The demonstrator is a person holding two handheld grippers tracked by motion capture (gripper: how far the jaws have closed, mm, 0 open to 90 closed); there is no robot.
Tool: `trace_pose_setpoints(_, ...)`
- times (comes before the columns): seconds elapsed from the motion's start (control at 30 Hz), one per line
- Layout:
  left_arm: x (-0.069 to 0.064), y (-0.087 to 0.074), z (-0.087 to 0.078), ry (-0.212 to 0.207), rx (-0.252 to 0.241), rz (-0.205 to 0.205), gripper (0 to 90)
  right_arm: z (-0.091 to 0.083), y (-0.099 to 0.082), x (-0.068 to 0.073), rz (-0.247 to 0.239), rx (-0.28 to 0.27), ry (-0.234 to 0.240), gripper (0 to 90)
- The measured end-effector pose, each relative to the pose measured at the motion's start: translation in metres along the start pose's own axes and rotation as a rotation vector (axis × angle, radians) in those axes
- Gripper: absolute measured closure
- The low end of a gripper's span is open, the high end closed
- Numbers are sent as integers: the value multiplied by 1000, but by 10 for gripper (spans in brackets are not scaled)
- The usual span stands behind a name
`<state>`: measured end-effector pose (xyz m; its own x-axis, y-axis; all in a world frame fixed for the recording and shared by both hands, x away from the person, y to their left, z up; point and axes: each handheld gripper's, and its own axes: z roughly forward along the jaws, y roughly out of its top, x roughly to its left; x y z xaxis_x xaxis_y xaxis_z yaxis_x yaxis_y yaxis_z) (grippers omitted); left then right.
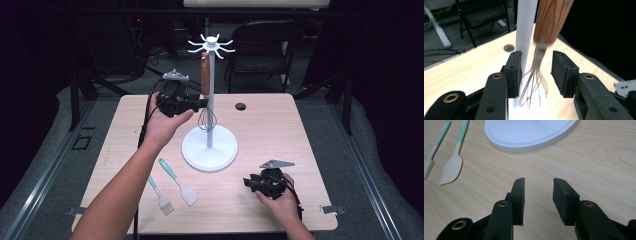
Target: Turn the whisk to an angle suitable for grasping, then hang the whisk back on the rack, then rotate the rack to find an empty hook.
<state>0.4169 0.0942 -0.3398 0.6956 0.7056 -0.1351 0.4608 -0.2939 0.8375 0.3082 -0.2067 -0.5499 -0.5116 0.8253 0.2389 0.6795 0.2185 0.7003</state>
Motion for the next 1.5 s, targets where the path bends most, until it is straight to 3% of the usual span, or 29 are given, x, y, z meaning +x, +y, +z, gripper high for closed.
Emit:
trace_pose_setpoints(0.27,5,-30,-7,33,-2,-20,587,5,0,2,-56,38,-22,542)
trace_pose_setpoints(0.5,13,-68,-17,53,7,-62,576,0,6,2,-32,16,0,533)
trace_pose_setpoints(0.67,24,-95,-21,69,-4,-112,541,-2,11,0,-40,25,-9,593)
trace_pose_setpoints(0.77,30,-110,-23,81,-4,-135,519,-6,15,0,-55,19,10,625)
trace_pose_setpoints(0.97,35,-133,-28,108,-30,-149,495,-8,24,5,-83,-7,-9,643)
trace_pose_setpoints(1.13,37,-153,-30,129,-34,-172,491,-12,32,6,-82,-33,3,745)
trace_pose_setpoints(1.3,43,-168,-30,137,-26,-191,527,-19,42,9,-84,-71,2,827)
trace_pose_setpoints(1.5,49,-176,-34,147,-26,-214,560,-25,58,14,-101,-113,-3,862)
